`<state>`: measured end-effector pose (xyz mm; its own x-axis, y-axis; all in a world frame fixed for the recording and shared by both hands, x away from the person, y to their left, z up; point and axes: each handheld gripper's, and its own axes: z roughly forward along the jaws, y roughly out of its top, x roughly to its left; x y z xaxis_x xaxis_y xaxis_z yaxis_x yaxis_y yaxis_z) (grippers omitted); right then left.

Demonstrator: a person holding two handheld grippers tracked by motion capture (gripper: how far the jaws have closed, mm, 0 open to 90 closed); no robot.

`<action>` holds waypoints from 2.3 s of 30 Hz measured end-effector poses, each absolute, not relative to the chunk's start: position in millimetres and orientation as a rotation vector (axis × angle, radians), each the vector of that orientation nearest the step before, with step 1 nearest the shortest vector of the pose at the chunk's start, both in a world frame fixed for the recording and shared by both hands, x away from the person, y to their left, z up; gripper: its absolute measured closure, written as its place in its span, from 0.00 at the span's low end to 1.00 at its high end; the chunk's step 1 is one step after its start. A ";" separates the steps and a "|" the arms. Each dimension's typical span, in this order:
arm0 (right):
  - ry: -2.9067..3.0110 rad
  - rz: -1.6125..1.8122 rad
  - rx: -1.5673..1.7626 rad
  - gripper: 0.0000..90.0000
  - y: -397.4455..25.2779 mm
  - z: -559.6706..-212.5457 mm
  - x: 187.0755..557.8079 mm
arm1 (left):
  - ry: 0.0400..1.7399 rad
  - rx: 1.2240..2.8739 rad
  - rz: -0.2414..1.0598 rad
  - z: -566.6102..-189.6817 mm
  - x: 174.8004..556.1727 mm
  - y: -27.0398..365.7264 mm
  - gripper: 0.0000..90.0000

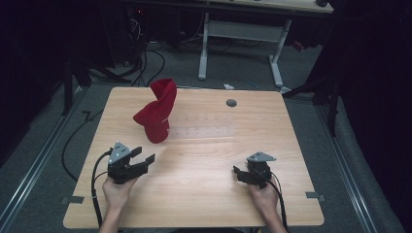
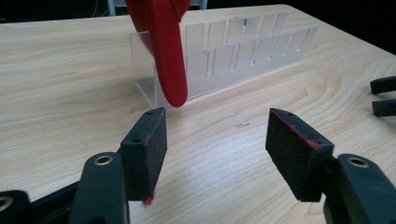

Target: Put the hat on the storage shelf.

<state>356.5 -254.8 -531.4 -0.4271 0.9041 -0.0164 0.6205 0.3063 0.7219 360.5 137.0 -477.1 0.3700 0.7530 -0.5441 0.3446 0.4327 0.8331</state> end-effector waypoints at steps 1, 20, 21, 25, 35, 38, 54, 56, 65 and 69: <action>2.158 0.907 1.355 0.36 -254.8 -531.4 356.4 | 1.222 1.155 0.351 -478.0 359.6 136.0 0.43; 2.157 0.907 1.357 0.36 -254.7 -531.3 356.2 | 1.206 1.214 0.293 -493.3 352.8 114.9 0.43; 2.158 0.907 1.357 0.36 -254.7 -531.4 356.2 | 1.207 1.214 0.288 -493.8 352.7 114.1 0.44; 2.158 0.907 1.356 0.36 -254.7 -531.4 356.2 | 1.207 1.234 0.283 -498.2 352.6 109.0 0.43; 2.159 0.908 1.355 0.36 -254.6 -531.4 356.2 | 1.214 1.312 0.282 -511.4 352.7 93.8 0.43; 2.158 0.908 1.356 0.36 -254.6 -531.4 356.1 | 1.229 1.313 0.271 -514.3 354.2 90.7 0.43; 2.159 0.908 1.355 0.36 -254.6 -531.4 356.1 | 1.265 1.383 0.306 -534.4 361.0 76.8 0.43; 2.160 0.909 1.355 0.36 -254.6 -531.4 356.1 | 1.277 1.389 0.308 -537.3 362.6 75.6 0.42; 2.160 0.908 1.354 0.36 -254.6 -531.4 356.1 | 1.274 1.440 0.369 -545.4 364.2 70.4 0.39; 2.160 0.909 1.355 0.36 -254.5 -531.4 356.1 | 1.269 1.455 0.373 -546.1 364.0 69.3 0.35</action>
